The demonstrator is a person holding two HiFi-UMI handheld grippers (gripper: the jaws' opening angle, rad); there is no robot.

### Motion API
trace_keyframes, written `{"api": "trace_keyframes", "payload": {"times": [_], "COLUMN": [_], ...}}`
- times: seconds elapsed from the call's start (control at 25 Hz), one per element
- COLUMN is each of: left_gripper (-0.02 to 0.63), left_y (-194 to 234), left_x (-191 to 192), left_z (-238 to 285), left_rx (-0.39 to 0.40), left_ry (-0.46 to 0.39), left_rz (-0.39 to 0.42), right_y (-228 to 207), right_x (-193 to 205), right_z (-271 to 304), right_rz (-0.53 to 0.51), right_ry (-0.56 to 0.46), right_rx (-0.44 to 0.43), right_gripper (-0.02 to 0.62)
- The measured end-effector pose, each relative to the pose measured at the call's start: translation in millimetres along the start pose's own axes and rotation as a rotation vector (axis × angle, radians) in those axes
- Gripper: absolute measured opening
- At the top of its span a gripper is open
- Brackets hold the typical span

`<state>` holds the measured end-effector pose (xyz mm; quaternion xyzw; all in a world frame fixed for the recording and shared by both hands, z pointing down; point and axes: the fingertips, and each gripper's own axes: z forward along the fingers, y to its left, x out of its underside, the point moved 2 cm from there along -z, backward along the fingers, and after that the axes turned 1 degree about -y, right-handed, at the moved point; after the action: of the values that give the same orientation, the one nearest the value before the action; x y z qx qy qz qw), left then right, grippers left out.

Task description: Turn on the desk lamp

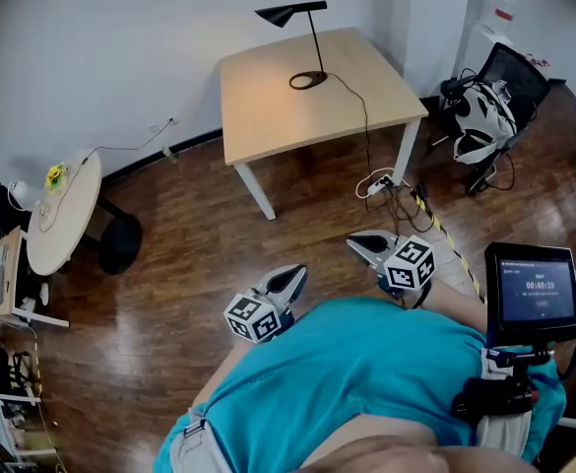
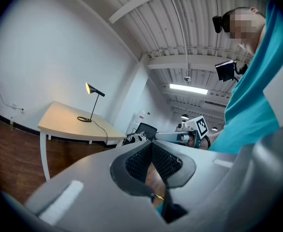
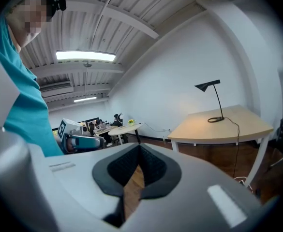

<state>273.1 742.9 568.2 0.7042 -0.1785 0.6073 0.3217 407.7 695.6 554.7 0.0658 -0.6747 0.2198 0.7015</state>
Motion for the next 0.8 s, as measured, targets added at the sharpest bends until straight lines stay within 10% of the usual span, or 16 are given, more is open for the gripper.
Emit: {"api": "trace_keyframes", "payload": {"times": [0.8], "left_gripper": [0.0], "left_y": [-31], "left_x": [3], "left_z": [34], "left_rx": [-0.096], "left_ry": [-0.047], "left_rz": [0.012], "right_y": [-40], "right_x": [-6], "right_z": [-57], "right_rz": [-0.047], "right_ry": [0.021], "right_rx": [-0.046], "right_gripper": [0.0]}}
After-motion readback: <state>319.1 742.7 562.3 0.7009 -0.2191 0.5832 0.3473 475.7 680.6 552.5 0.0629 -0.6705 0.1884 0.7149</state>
